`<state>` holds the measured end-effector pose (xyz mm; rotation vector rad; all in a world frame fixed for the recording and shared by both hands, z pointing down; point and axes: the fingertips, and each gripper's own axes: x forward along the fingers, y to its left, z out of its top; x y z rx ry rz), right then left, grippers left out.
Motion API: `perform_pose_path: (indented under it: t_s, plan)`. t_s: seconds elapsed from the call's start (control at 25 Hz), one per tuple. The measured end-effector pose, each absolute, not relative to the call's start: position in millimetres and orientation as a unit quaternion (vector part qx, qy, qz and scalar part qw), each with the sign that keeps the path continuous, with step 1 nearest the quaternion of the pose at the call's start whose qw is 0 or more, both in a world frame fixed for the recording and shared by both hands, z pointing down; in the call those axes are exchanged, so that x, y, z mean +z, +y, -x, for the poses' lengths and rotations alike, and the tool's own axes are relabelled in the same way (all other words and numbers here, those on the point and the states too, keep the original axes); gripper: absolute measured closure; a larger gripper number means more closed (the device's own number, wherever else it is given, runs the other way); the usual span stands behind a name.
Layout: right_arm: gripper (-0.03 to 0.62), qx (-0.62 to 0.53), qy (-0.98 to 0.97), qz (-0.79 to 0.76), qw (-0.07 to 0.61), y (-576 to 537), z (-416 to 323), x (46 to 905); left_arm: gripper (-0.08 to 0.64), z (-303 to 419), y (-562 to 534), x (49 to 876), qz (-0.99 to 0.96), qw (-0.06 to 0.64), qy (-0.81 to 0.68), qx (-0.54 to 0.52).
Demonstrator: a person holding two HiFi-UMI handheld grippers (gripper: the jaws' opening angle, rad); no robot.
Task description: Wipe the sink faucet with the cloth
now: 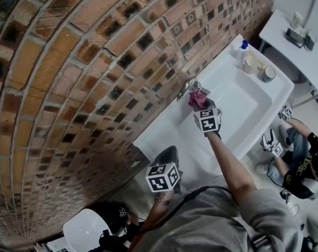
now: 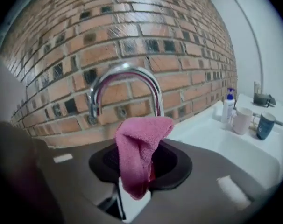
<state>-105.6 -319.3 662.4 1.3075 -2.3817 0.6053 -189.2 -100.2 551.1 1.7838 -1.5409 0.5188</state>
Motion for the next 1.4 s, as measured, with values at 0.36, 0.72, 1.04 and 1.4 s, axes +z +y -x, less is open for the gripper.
perform_pose_path:
  t_s: [0.36,0.72,1.04,1.4]
  plan:
    - [0.463,0.148,-0.831,-0.471,0.255,-367.9,74.1,653.6,0.545,190.0,-100.6,551.3,-0.692,0.356,-0.597,0.194]
    - [0.462,0.2,-0.852,-0.441,0.199,-381.7,86.8,649.5,0.545,198.3,-102.7,546.3,-0.688,0.357,-0.605,0.183]
    - [0.463,0.067,-0.91,-0.382,0.143,-353.1,125.1,583.5,0.545,191.8,-106.9,547.1,-0.693,0.358,-0.599,0.179]
    - [0.471,-0.072,-0.933,-0.268,0.23,-297.4,164.3,594.2,0.545,188.3,-106.6,547.0,-0.7,0.352,-0.593,0.184]
